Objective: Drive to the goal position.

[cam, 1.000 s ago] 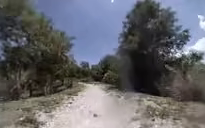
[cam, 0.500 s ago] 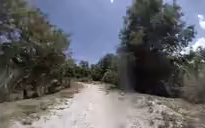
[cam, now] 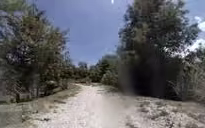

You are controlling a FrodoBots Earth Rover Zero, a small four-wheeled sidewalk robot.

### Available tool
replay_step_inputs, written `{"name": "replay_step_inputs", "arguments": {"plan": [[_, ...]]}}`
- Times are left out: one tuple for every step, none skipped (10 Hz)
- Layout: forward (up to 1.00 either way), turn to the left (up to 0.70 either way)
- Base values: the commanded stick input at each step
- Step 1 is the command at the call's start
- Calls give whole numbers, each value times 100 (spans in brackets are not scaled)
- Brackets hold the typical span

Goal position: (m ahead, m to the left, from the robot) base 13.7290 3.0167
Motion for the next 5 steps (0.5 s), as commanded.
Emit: {"name": "replay_step_inputs", "arguments": {"plan": [[85, -1], [85, -1], [85, -1], [85, -1], [85, -1]]}}
